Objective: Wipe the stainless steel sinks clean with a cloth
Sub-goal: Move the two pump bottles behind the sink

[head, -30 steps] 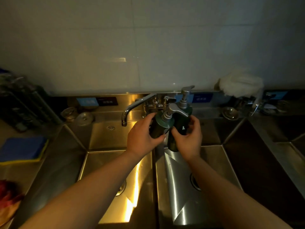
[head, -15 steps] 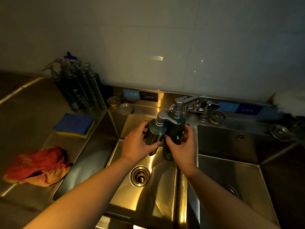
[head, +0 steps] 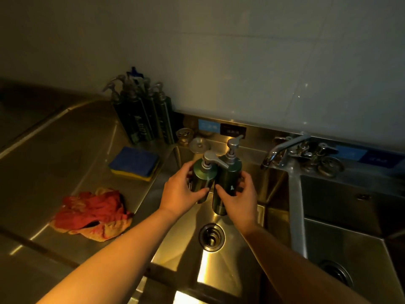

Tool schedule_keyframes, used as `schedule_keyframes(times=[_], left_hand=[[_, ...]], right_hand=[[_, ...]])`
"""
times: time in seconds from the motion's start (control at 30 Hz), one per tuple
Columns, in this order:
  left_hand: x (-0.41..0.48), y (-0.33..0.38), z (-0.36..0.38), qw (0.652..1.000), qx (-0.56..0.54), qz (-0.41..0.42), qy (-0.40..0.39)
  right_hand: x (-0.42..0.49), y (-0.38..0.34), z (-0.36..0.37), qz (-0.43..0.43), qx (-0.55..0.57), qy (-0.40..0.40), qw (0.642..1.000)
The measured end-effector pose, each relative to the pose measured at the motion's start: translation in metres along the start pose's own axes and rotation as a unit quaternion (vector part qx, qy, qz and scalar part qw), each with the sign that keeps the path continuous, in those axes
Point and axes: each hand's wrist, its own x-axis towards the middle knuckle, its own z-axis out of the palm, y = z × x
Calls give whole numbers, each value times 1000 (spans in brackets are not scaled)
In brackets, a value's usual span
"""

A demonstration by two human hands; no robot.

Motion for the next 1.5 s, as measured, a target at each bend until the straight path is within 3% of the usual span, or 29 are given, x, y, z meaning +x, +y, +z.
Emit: schedule_keyframes(times=[0.7,1.03,1.5], left_hand=[[144,-92,-128,997,-57,54,1],[188,-142,-146,998,-53,22,33],[215,-180,-138,996,-72,-24,50]], right_hand=[[78,-50,175,-42,19,63,997],[110,-49,243,-95,8,62,993],[146,-27,294,-55,16,67,996]])
